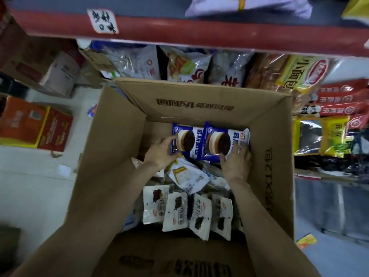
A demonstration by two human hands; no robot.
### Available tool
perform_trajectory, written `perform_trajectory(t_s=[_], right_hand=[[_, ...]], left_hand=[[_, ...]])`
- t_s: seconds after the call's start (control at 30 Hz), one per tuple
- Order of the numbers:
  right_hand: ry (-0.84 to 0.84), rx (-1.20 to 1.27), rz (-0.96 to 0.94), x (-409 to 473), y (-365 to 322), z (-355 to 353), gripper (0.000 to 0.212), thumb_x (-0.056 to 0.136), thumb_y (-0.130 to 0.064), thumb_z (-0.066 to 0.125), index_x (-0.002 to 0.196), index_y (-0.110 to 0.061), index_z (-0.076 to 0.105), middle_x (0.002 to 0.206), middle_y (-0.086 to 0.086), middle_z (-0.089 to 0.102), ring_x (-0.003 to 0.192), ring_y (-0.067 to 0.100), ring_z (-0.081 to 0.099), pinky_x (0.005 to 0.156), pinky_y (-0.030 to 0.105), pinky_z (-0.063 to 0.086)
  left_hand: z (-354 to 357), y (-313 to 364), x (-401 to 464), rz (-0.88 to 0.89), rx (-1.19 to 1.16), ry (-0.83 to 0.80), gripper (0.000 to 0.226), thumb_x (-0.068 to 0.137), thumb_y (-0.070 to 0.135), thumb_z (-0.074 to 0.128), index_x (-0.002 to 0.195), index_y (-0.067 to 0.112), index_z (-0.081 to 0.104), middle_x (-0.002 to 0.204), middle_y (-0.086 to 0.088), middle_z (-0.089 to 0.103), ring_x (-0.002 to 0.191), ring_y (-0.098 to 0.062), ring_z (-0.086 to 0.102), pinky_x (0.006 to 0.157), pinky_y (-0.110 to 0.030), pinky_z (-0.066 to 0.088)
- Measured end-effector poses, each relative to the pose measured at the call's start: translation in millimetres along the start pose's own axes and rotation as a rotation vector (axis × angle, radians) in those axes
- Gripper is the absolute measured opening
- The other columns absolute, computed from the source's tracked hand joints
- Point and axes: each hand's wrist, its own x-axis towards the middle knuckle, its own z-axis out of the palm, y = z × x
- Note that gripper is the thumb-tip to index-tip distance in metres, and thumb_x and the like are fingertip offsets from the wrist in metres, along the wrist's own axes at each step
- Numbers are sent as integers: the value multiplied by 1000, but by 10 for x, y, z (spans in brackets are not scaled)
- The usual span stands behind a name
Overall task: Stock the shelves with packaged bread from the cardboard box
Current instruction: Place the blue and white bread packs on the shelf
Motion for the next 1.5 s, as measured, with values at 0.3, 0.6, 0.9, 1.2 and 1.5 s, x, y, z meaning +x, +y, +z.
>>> perform_trajectory(t_s=[0.3,0.6,0.9,1.2,1.5], right_hand=[[74,137,334,392,-4,330,111,73,-59,69,147,-2,10,141,29,33,128,43,33,105,49,26],[7,545,348,299,125,438,108,64,-40,84,144,-22,13,123,14,52,106,32,55,80,36,44],[62,670,332,39,-59,131,52,79,-28,75,124,-10,55,117,12,66,100,27,64,75,28,46],[168,561,235,-101,-80,221,65,82,-33,71,138,-20,41,121,10,64,104,29,64,82,38,53],[200,473,154,-119,-130,252,71,85,-37,66,145,-31,27,124,12,60,107,32,60,85,44,52]], left_hand=[[253,-118,910,93,154,-6,85,82,42,69,149,24,18,151,-10,22,139,-30,23,110,-46,29],[202,-34,1442,239,672,-272,113,67,69,68,151,19,13,152,-11,30,138,-31,27,114,-46,20],[-121,-313,1112,271,441,-172,42,88,38,61,124,26,41,136,-7,46,116,-30,51,87,-39,45],[114,-247,1247,341,567,-152,108,70,69,65,151,24,9,148,-11,37,134,-31,37,107,-42,31],[207,-237,1326,291,526,-249,100,67,61,74,146,25,24,149,-13,27,135,-36,29,106,-46,34]])
